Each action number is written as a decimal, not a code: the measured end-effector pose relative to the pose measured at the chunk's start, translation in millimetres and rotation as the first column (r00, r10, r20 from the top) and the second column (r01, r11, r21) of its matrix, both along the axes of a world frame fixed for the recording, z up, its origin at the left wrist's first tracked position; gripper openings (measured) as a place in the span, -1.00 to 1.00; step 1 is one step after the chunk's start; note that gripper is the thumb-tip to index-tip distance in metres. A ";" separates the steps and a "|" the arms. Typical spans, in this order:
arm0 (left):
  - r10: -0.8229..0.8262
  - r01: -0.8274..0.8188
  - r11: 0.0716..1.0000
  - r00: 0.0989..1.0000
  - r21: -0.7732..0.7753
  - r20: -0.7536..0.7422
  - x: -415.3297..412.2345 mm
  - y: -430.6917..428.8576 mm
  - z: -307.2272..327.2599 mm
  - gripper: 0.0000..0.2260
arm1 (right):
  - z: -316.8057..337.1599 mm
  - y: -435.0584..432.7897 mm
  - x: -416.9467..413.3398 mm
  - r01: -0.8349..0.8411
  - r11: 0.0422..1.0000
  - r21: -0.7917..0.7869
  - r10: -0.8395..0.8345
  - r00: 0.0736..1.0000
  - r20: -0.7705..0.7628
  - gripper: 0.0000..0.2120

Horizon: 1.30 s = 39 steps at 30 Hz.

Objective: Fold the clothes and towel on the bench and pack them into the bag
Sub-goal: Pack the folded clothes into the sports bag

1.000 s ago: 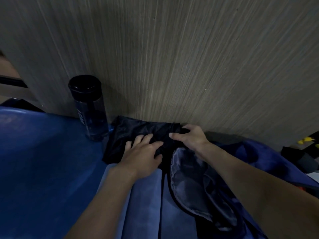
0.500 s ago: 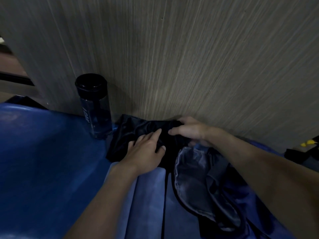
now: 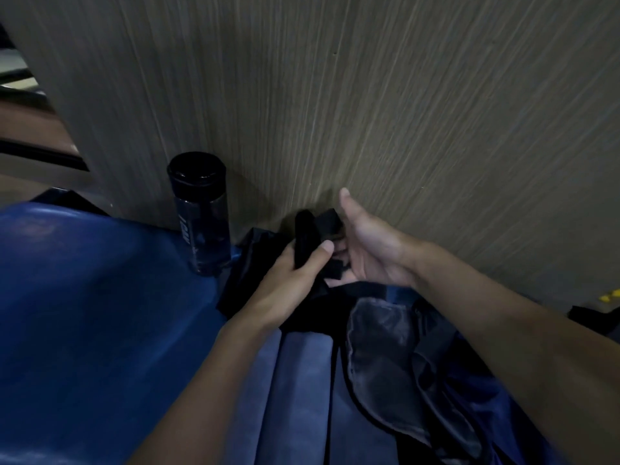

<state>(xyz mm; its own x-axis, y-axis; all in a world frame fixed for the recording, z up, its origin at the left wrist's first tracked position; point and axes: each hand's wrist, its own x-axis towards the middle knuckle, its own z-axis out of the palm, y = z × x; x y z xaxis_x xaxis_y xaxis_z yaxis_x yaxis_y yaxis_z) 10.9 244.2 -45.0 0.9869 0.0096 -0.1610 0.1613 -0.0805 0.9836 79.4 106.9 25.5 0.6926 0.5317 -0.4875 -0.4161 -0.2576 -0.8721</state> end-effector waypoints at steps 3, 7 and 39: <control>0.102 -0.101 0.995 0.994 -0.020 0.049 3.0 6.2 -0.7 -0.69 | -2.0 9.6 -5.3 0.035 0.996 0.085 -0.028 0.996 -0.083 -0.18; 0.191 -0.189 0.981 0.977 -0.040 0.090 4.0 14.1 -7.4 -0.73 | -5.0 12.9 -10.2 0.044 0.997 0.058 -0.038 0.996 -0.086 -0.18; 0.065 -0.197 0.942 0.900 0.270 0.431 -10.9 36.2 -12.6 -0.22 | -49.2 42.3 -20.8 0.489 0.845 0.217 -0.524 0.838 0.154 -0.72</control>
<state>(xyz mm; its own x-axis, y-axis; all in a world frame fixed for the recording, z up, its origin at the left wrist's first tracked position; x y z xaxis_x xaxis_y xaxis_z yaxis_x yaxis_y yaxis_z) 0.0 280.3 -57.5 0.9488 0.1258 0.2896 -0.2215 -0.3884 0.8945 58.6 149.2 -23.7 0.9589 0.1380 -0.2479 -0.2618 0.0936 -0.9606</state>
